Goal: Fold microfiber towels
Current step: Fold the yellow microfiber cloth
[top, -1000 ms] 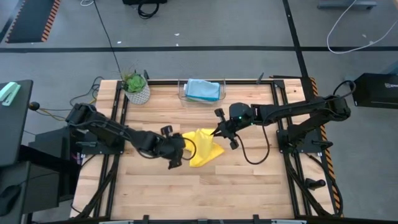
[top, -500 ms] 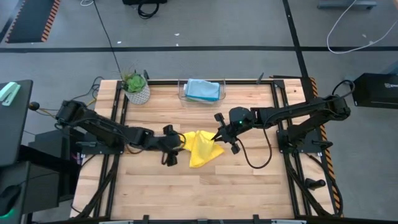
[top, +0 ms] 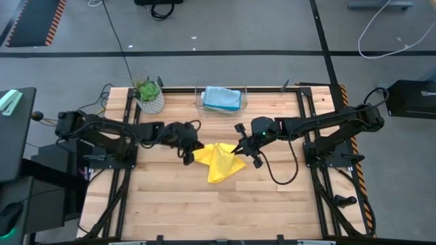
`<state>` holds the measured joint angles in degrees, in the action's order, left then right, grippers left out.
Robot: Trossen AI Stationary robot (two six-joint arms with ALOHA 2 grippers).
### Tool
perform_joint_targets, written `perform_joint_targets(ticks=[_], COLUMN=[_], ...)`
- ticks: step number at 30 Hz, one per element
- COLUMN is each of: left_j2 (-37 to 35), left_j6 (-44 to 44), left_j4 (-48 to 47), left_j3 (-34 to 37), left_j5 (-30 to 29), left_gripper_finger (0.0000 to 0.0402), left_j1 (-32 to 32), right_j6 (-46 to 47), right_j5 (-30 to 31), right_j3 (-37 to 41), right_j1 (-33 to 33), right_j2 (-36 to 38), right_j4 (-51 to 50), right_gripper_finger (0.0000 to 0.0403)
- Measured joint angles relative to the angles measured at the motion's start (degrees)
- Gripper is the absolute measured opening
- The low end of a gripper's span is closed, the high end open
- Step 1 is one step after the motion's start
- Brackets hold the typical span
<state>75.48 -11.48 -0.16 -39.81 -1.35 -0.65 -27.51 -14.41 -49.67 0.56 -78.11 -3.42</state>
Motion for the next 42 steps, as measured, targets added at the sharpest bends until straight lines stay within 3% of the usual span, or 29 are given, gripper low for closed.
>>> perform_joint_targets(ticks=[6,10,15,19,27,42], left_j2=[-0.07,2.12,9.13,14.14,19.15,22.3], left_j6=[2.07,2.3,8.16,9.59,7.43,8.77], left_j4=[3.27,3.22,7.8,14.27,27.8,29.32], left_j3=[-0.05,-0.05,-0.07,-0.05,-0.07,-1.39], left_j5=[7.58,7.88,9.75,16.89,32.25,29.72], left_gripper_finger=[0.0159,0.0248,0.0305,0.0308,0.0278,0.0246], left_j1=[-4.04,-5.99,-7.97,-10.48,-14.35,-12.49], right_j6=[0.19,-0.32,-0.97,-0.96,-1.01,-1.18], right_j5=[-0.07,-1.11,-2.02,-2.16,-2.17,-2.43], right_j3=[0.0,0.0,0.01,0.0,0.0,0.0], right_j1=[0.0,0.0,-0.02,-0.02,-0.03,-0.02], right_j2=[0.0,0.0,0.0,0.0,0.0,0.0], right_j4=[-0.03,0.36,1.4,1.88,1.81,1.86], right_gripper_finger=[0.0007,0.0007,0.0006,0.0006,0.0006,0.0006])
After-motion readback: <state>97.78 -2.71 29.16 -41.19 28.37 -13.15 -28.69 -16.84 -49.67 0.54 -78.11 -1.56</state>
